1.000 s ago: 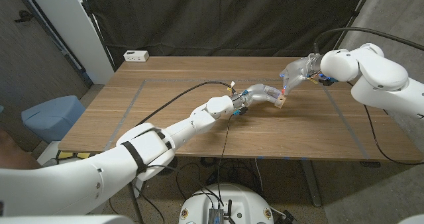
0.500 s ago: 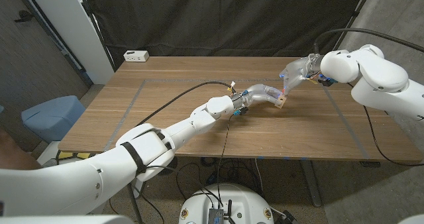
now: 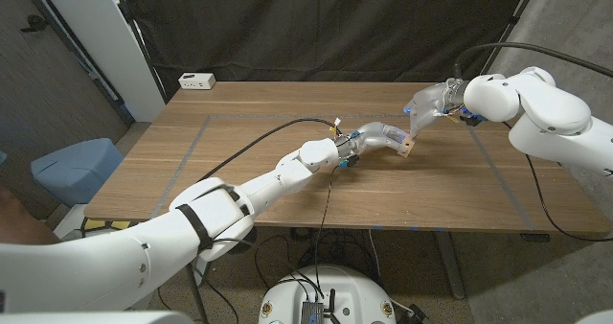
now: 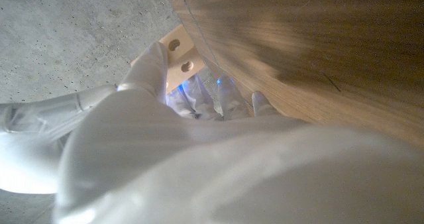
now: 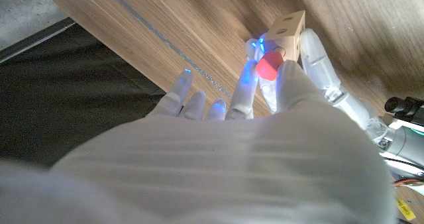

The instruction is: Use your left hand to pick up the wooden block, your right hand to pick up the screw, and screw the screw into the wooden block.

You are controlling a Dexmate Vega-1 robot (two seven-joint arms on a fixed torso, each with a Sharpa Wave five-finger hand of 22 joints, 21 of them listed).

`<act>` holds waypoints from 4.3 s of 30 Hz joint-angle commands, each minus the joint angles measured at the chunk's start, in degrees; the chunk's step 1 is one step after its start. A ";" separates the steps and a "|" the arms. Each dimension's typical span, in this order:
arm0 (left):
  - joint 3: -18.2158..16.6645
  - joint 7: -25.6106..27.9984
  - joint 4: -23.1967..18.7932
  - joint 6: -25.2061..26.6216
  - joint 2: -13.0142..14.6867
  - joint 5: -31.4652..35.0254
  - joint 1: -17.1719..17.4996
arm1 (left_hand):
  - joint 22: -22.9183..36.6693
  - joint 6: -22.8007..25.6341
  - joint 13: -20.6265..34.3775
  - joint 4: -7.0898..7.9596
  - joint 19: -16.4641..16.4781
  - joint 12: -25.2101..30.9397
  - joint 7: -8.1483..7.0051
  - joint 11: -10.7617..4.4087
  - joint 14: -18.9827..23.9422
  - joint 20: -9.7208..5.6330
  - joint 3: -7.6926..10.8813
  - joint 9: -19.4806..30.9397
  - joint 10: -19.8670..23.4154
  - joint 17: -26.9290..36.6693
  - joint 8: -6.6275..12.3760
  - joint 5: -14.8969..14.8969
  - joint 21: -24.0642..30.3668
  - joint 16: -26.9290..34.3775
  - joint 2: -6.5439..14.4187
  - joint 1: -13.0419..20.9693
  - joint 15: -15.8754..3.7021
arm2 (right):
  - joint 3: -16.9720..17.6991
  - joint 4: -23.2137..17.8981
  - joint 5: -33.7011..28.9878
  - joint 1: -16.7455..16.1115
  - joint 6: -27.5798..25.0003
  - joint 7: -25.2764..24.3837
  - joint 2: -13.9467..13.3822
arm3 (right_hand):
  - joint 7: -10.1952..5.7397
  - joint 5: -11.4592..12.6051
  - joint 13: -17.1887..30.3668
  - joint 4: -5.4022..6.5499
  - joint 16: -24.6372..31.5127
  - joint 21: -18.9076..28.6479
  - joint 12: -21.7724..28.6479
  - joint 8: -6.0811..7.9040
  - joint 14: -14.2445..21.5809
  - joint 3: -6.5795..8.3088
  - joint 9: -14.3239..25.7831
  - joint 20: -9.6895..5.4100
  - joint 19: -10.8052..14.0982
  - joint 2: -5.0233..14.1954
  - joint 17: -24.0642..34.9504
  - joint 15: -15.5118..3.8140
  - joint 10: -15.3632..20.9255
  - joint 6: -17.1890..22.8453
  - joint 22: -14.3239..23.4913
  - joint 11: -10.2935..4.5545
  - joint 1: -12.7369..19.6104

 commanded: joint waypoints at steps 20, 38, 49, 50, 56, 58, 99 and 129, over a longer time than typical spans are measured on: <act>-0.26 -1.28 6.34 -2.70 -2.11 -0.68 -2.19 | 0.30 3.05 0.09 3.34 0.29 1.31 0.97 -0.07 0.68 0.12 3.81 0.32 0.58 0.29 0.60 0.43 0.43 0.11 3.55 -3.20 -3.17 | -1.71 2.07 -1.01 0.90 -0.50 -1.27 2.39 | 1.00 -0.13 -0.17 1.25 1.32 0.30 0.91 1.90 2.38 0.14 -0.11 -1.01 1.70 1.59 0.62 -6.21 3.71 4.45 0.18 0.28 -1.56; -0.39 -2.16 6.98 -3.35 -2.07 -0.92 -2.46 | 0.30 2.90 0.10 3.31 0.27 1.24 0.98 -0.10 0.63 0.24 3.93 0.33 0.29 0.33 0.54 0.45 0.42 0.10 3.72 -3.07 -3.07 | -2.57 1.91 -2.34 1.49 -1.85 -0.73 3.20 | 2.33 -0.28 -0.33 2.94 2.09 0.25 1.30 3.14 4.00 -1.01 -0.74 -1.60 2.45 3.58 0.86 -6.73 7.40 9.23 0.21 0.80 -5.26; -0.46 -2.11 5.82 -2.79 -1.59 -0.91 -2.10 | 0.30 2.92 0.15 3.36 0.28 1.31 1.12 0.04 0.62 0.31 3.99 0.32 0.35 0.35 0.55 0.47 0.42 0.10 3.78 -3.12 -3.06 | -3.46 2.63 -3.57 2.32 -1.72 -0.14 4.02 | 2.79 -0.30 -0.42 3.08 2.55 0.31 1.64 3.61 5.40 -1.58 -1.11 -1.75 3.02 4.20 0.70 -6.98 9.74 11.84 0.22 1.00 -6.46; -0.45 -2.09 5.73 -2.73 -1.55 -0.89 -2.08 | 0.30 3.04 0.13 3.29 0.31 1.29 1.10 0.01 0.69 0.27 3.99 0.32 0.30 0.32 0.59 0.47 0.43 0.10 3.68 -3.08 -3.09 | -3.55 2.68 -3.75 2.37 -1.92 -0.04 4.16 | 2.81 -0.29 -0.43 3.08 2.59 0.29 1.65 3.73 5.52 -1.62 -1.15 -1.72 3.02 4.29 0.68 -6.97 9.96 12.29 0.22 0.93 -6.56; -0.42 -2.13 5.84 -2.62 -1.63 -0.89 -2.13 | 0.30 3.04 0.10 3.28 0.30 1.37 1.03 0.03 0.70 0.26 4.00 0.33 0.53 0.32 0.59 0.48 0.43 0.10 3.66 -3.08 -3.10 | -3.73 2.92 -4.30 2.19 -2.25 -0.11 4.36 | 2.87 -0.32 -0.54 3.12 2.88 0.25 1.88 4.32 6.57 -2.11 -1.44 -2.01 3.30 4.78 0.52 -7.31 12.02 15.21 0.23 0.88 -7.57; -0.40 -2.19 6.07 -2.68 -1.75 -0.90 -2.19 | 0.30 3.02 0.11 3.29 0.29 1.32 1.01 -0.09 0.69 0.28 3.99 0.32 0.37 0.33 0.58 0.47 0.42 0.10 3.67 -3.10 -3.05 | -3.69 2.95 -4.43 2.02 -2.36 -0.23 4.31 | 2.81 -0.31 -0.56 3.14 2.94 0.26 1.88 4.50 6.81 -2.20 -1.50 -2.03 3.40 4.92 0.50 -7.40 12.38 16.02 0.23 0.76 -7.80; -0.60 -1.45 8.12 -4.10 -2.85 -1.05 -2.72 | 0.31 3.17 0.09 3.32 0.56 1.41 1.19 -0.01 0.80 0.11 3.91 0.33 0.47 0.39 0.66 0.44 0.51 0.19 3.52 -3.12 -3.18 | -1.27 0.62 -4.84 -0.51 -8.39 -2.46 3.70 | 3.99 -0.57 -0.96 5.16 3.14 0.28 1.17 4.31 9.76 -5.44 -2.28 -2.41 4.80 4.20 0.09 -6.53 16.48 21.95 0.23 1.44 -15.78; -1.91 0.36 11.36 -7.59 -4.01 -2.08 -3.56 | 0.31 3.90 -0.13 3.24 1.00 1.57 0.95 -0.24 1.34 0.00 3.59 0.32 1.06 0.41 0.93 0.23 0.60 0.41 3.19 -3.14 -3.48 | 16.57 -5.39 20.36 -18.66 -19.34 -32.38 3.13 | 5.56 -0.39 -0.81 4.64 1.20 -0.28 -0.74 -2.55 8.64 -6.15 -1.73 -0.83 3.96 5.09 -0.22 -4.26 14.29 9.68 0.23 7.44 -18.58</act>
